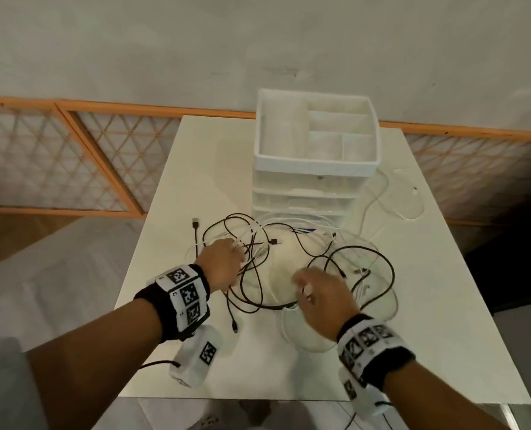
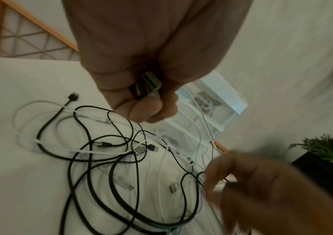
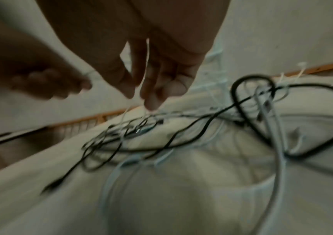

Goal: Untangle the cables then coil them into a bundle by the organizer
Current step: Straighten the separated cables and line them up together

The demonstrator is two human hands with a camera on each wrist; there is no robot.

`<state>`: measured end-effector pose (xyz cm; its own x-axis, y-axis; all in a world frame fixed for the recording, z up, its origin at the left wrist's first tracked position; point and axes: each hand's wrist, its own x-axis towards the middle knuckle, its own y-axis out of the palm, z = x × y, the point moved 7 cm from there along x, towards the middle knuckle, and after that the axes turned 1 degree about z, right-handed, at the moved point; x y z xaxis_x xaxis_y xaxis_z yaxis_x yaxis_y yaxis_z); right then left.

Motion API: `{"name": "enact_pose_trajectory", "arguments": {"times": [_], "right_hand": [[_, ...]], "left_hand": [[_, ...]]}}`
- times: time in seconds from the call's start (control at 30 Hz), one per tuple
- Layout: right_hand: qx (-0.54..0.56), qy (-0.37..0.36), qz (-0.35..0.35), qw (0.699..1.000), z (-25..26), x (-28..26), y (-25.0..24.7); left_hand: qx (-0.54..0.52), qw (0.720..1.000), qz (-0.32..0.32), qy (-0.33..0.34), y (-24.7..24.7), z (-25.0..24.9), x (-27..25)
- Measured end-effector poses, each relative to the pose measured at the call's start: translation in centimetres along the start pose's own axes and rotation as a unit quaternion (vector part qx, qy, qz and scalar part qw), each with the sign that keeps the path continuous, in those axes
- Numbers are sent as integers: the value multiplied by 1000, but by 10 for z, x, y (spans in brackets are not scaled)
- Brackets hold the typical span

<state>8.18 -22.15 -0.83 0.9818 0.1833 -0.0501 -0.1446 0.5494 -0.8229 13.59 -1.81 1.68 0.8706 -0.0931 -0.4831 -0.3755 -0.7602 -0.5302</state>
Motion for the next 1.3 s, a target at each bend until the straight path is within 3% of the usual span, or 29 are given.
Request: {"name": "enact_pose_trajectory", "arguments": {"times": [0.07,0.13,0.23,0.33,0.47,0.6,0.7,0.87,1.0,1.17,1.3], "right_hand": [[-36,-9,130,991,10,-8,47],[-82,21,178,980,10,-9,76],[-111,52,129,984,13,-5,84],[-36,23,59,997,29,3,64],[38,-70,-94,992,79,23,-19],[40,-86,-188,977,118,31,-109],[73,-69,-179,979,125,31,-139],[112,-53,-139,983,121,30,-140],[138,-44,-176,974,122,30,-137],[179,-18,-261,948,112,32,-162],[120,16,-282,952,75,37,-183]], "left_hand": [[-77,997,-7,-6,-5,1,-3],[-87,996,-24,10,-10,-2,-7],[-88,995,-26,49,-16,-5,-14],[-118,990,-9,75,-19,-6,-19],[-147,983,11,112,-18,-17,-22],[-216,970,20,108,-21,-28,-27],[-258,957,51,121,-26,-36,-31],[-282,950,37,127,-41,-43,-29],[-297,939,101,142,-33,-53,-35],[-382,902,172,110,-26,-65,-41],[-363,909,162,126,-51,-82,-42]]}}
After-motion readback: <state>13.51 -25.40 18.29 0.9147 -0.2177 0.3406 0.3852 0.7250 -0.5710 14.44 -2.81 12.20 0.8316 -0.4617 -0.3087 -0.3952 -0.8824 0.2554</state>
